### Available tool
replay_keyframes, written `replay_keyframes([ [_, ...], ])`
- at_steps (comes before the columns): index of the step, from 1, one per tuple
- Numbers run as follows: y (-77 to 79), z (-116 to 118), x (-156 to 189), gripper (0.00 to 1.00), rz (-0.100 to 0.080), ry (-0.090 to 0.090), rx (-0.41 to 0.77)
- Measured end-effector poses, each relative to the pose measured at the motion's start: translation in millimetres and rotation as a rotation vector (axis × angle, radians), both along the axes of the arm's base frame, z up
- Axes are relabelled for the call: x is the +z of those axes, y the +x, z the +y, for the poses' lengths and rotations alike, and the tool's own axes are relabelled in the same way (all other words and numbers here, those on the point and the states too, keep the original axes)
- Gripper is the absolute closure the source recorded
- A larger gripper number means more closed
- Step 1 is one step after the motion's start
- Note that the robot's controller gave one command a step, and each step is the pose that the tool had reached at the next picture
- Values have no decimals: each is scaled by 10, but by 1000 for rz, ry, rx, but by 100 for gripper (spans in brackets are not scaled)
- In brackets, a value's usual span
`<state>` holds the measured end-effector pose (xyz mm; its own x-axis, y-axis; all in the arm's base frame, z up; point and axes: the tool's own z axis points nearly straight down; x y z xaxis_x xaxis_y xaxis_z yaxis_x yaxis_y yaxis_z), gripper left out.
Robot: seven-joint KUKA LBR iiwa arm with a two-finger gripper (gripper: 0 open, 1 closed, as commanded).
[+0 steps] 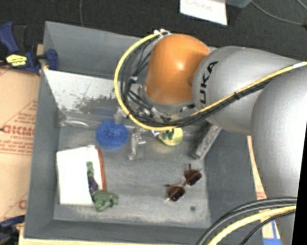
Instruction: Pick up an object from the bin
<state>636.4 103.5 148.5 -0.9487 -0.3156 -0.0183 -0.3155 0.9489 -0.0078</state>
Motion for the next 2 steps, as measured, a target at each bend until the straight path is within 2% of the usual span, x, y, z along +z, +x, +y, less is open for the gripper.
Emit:
replay_keyframes([
  [1, -46, -64, -486, 0, 13, 8, -295],
  [2, 166, -21, -760, 0, -6, 3, -97],
])
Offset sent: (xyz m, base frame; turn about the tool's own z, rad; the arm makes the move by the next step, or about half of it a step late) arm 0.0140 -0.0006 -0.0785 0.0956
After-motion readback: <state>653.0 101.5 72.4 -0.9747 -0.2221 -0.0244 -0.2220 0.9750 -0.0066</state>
